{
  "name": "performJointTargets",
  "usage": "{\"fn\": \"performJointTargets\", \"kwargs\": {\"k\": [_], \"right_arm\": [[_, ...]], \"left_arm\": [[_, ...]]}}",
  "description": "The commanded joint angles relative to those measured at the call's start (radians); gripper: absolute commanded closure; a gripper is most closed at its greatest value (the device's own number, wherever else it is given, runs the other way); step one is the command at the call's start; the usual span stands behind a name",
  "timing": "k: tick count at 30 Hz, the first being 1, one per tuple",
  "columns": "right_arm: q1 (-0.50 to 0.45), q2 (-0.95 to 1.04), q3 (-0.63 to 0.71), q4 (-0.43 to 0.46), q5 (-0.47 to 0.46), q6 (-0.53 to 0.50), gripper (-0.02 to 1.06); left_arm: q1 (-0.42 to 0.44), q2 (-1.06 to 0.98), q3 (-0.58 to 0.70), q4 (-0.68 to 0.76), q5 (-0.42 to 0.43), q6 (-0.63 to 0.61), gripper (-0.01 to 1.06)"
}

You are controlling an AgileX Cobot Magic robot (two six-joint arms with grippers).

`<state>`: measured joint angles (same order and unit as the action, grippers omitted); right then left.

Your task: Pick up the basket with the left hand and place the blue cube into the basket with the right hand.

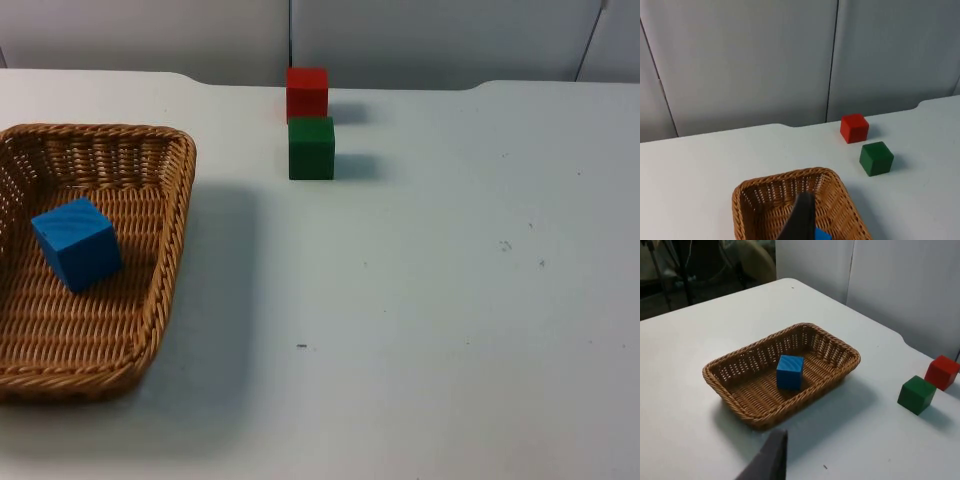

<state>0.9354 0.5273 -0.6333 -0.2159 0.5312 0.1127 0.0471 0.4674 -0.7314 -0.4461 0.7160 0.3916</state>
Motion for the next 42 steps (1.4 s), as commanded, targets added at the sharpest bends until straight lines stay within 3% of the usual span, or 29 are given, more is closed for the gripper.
{"fn": "performJointTargets", "kwargs": {"k": [1, 7, 12, 16, 23, 32, 42], "right_arm": [[0.004, -0.004, 0.006, 0.003, -0.014, 0.002, -0.01], [0.004, -0.004, 0.006, 0.010, -0.012, -0.001, -0.01], [0.004, -0.006, 0.006, 0.011, 0.014, -0.006, -0.01], [0.004, -0.056, 0.010, 0.011, 0.062, -0.008, -0.01], [0.004, -0.173, 0.061, 0.004, 0.080, -0.008, -0.01], [0.004, -0.322, 0.074, -0.008, 0.198, -0.008, -0.01], [0.004, -0.496, 0.074, -0.022, 0.408, 0.016, -0.01]], "left_arm": [[-0.004, -0.055, 0.045, 0.033, 0.022, -0.052, 0.25], [-0.012, -0.247, 0.151, 0.226, 0.124, -0.246, 0.26], [-0.035, -0.308, 0.162, 0.292, 0.175, -0.277, 0.26], [-0.043, -0.378, 0.163, 0.458, 0.276, -0.376, 0.26], [-0.043, -0.458, 0.168, 0.475, 0.322, -0.383, 0.26], [-0.043, -0.467, 0.200, 0.511, 0.357, -0.392, 0.27], [-0.043, -0.467, 0.221, 0.502, 0.361, -0.392, 0.27]]}}
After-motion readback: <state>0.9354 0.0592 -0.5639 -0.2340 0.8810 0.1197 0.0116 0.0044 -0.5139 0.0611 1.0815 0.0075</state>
